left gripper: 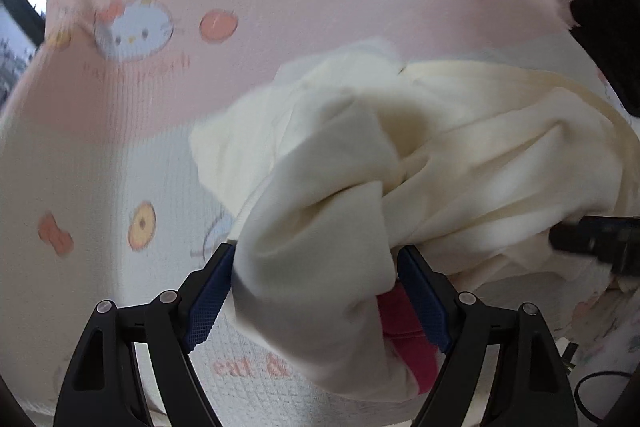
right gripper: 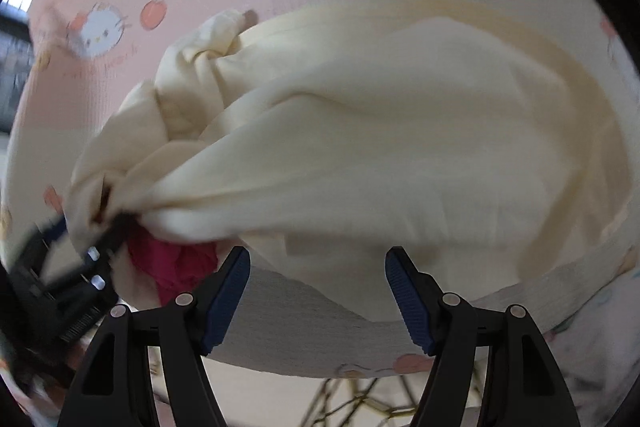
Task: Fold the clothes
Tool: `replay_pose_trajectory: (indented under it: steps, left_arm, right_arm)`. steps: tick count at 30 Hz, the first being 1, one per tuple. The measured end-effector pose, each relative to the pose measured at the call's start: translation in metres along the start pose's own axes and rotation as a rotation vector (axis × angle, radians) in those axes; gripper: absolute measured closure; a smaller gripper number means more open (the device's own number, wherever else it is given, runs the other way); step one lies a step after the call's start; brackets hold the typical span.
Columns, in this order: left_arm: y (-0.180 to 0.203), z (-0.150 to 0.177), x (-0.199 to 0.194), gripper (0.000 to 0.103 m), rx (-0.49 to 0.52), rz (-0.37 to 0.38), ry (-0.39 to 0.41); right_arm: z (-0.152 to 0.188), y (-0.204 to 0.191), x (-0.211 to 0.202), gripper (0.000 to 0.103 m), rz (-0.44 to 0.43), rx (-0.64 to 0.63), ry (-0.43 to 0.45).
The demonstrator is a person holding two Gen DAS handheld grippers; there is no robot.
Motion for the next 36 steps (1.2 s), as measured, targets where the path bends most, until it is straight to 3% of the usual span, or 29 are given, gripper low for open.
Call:
replay_pose_trajectory:
  steps: [5,10,13,16,22,25,28,31,32,34,36]
  left_arm:
    - [-0.023,0.016,0.019,0.022,-0.102,0.027,-0.062]
    - [-0.043,0.03,0.033,0.022,-0.37,0.228,-0.121]
    - [-0.049,0.034,0.031,0.022,-0.442,0.255,-0.105]
    - [-0.044,0.03,0.023,0.022,-0.377,0.188,-0.069]
    - [-0.022,0.009,-0.003,0.022,-0.132,-0.014,0.057]
    - [-0.016,0.002,-0.013,0.022,-0.059,-0.062,0.124]
    - [-0.009,-0.004,-0.013,0.022,0.008,-0.107,0.14]
    - [-0.011,-0.004,-0.01,0.022,0.011,-0.107,0.144]
    - [-0.013,-0.004,-0.008,0.022,-0.007,-0.09,0.144]
    - [-0.015,-0.005,-0.006,0.023,-0.042,-0.052,0.146]
    - [-0.015,-0.006,-0.004,0.042,-0.077,0.003,0.143]
  right_arm:
    - [-0.005,0.005,0.01,0.033,-0.123,0.162,-0.036]
    - [-0.007,0.004,0.015,0.033,-0.217,0.259,-0.042]
    - [-0.009,0.001,0.013,0.033,-0.263,0.286,-0.026]
    - [-0.013,-0.002,0.014,0.033,-0.266,0.287,-0.031]
    - [-0.023,0.001,0.025,0.033,-0.244,0.338,-0.031]
    - [-0.025,0.005,0.033,0.033,-0.207,0.353,-0.046]
    - [-0.028,0.006,0.038,0.033,-0.189,0.365,-0.045]
    - [-0.032,0.005,0.039,0.034,-0.148,0.34,-0.026]
    - [-0.033,0.005,0.039,0.038,-0.126,0.322,-0.016]
    - [-0.036,0.004,0.039,0.058,-0.083,0.285,0.004]
    - [-0.038,0.001,0.039,0.075,-0.031,0.218,0.02]
Point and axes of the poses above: each gripper's, at about its wrist camera, not at the fingertips, and x roughly the way its jaws point, y to its right, z to its underside, the point moved 8 cm from there along x, roughly the way its jaws point, and after that the axes turned 2 degrees about -x, right-handed, at the moved point
